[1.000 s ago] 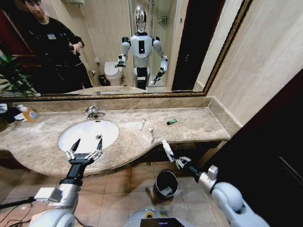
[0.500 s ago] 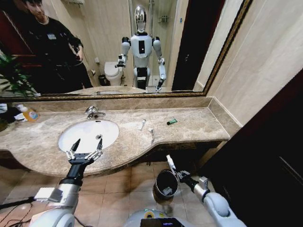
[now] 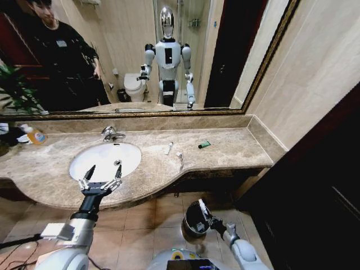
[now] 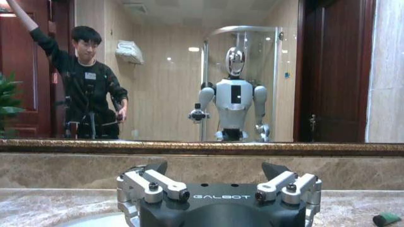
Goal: Pick up the trash from the sink and place it in the trash bin.
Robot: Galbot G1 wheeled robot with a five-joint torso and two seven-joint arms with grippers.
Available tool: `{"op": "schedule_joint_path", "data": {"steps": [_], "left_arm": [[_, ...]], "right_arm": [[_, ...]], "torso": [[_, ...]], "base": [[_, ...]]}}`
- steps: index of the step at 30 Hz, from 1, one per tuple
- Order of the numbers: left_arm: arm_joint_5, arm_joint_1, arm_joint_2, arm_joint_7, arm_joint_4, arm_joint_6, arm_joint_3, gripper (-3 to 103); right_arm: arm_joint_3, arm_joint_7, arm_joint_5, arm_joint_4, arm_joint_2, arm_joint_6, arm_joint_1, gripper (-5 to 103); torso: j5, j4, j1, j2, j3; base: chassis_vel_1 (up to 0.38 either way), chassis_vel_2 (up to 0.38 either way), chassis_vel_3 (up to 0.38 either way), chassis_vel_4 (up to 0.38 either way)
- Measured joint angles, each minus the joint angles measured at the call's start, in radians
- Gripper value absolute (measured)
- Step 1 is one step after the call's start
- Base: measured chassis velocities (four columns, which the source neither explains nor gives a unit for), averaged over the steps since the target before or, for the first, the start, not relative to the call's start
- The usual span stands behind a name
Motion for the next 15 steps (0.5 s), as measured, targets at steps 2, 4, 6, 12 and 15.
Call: {"op": "schedule_joint_path", "data": {"steps": [2, 4, 6, 12, 15], "left_arm": [[0.0, 0.0, 0.0, 0.0, 0.0, 0.0, 0.0, 100], [0.0, 0.0, 0.0, 0.0, 0.0, 0.0, 0.0, 100], [0.0, 0.0, 0.0, 0.0, 0.0, 0.0, 0.0, 100], [0.0, 0.0, 0.0, 0.0, 0.0, 0.0, 0.0, 100], [0.0, 0.0, 0.0, 0.0, 0.0, 0.0, 0.0, 100]], "right_arm": [[-0.001, 0.0, 0.0, -0.011, 0.005, 0.006, 0.002, 10], [-0.003, 0.0, 0.0, -0.026, 0.014, 0.017, 0.005, 10], [-0.005, 0.0, -0.005, -0.036, 0.018, 0.023, 0.006, 10], [-0.009, 0.0, -0.041, -0.066, 0.043, 0.035, 0.019, 12], [-0.009, 0.001, -0.046, -0.066, 0.051, 0.035, 0.024, 22]], "torso": [[0.0001, 0.0, 0.0, 0.0, 0.0], [0.0001, 0.0, 0.0, 0.0, 0.0], [0.0001, 0.0, 0.0, 0.0, 0.0], [0.0, 0.0, 0.0, 0.0, 0.0], [0.0001, 0.0, 0.0, 0.0, 0.0]], "base": [[0.0, 0.0, 0.0, 0.0], [0.0, 0.0, 0.0, 0.0], [0.0, 0.0, 0.0, 0.0], [0.0, 0.0, 0.0, 0.0], [0.0, 0.0, 0.0, 0.0]]}}
